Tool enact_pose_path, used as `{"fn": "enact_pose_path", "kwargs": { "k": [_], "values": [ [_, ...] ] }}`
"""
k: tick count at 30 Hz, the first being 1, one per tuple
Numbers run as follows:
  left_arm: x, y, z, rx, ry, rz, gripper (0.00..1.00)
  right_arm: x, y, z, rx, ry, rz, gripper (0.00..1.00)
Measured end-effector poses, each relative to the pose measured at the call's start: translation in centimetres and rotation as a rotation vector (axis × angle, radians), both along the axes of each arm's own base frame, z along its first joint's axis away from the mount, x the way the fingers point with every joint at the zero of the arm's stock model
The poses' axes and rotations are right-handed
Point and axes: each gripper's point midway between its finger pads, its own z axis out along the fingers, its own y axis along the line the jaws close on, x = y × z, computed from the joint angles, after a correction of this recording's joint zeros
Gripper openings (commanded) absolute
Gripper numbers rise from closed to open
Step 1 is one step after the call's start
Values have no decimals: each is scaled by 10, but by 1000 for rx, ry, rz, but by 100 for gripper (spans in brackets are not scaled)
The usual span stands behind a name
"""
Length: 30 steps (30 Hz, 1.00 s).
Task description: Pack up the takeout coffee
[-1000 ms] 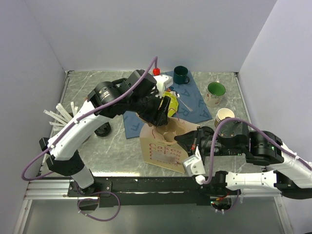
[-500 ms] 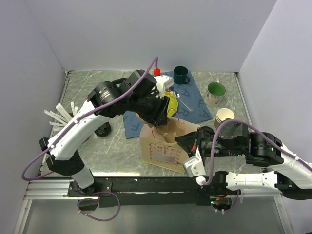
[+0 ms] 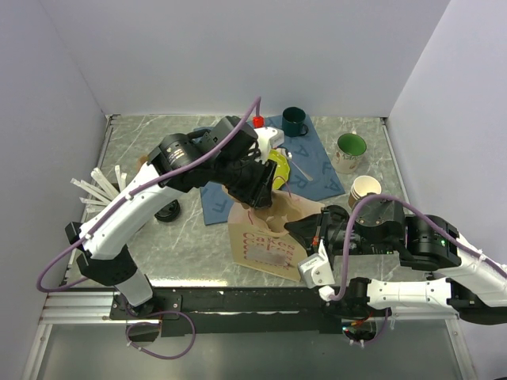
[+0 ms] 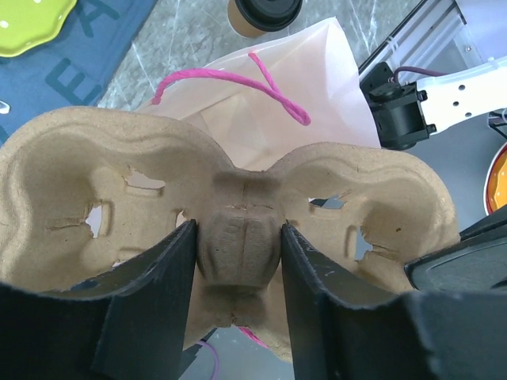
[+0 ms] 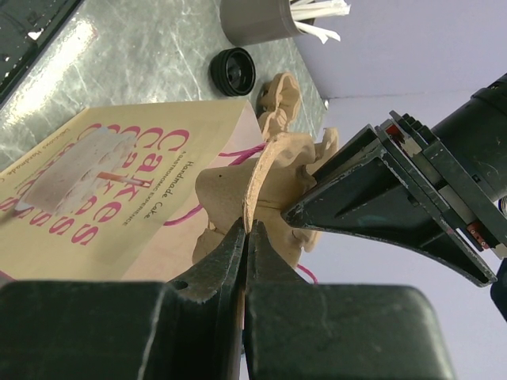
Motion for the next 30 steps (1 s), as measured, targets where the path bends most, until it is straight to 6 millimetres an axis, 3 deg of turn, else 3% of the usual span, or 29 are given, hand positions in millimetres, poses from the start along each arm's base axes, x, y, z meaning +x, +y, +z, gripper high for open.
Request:
{"fn": "enact_pose_path", "kwargs": {
  "k": [4,5,11,18,21,30],
  "values": [
    [0,0,0,0,0,2,34,0,0,0,6,8,-6,27],
    [1,0,0,1,-3,4,32,0,0,-1,8,12,-10,42],
    [9,0,11,-13,-42,35,31,-2,-3,7,72,60,-35,71],
    [14,0,22,-42,-59,74,33,-18,-10,10,164,235,-50,72],
    [16,0,22,-48,-51,101,32,-24,-15,20,240,341,-84,71],
    [38,4,32,-110,-41,255,31,-16,-14,35,458,729,-312,63]
  ]
}}
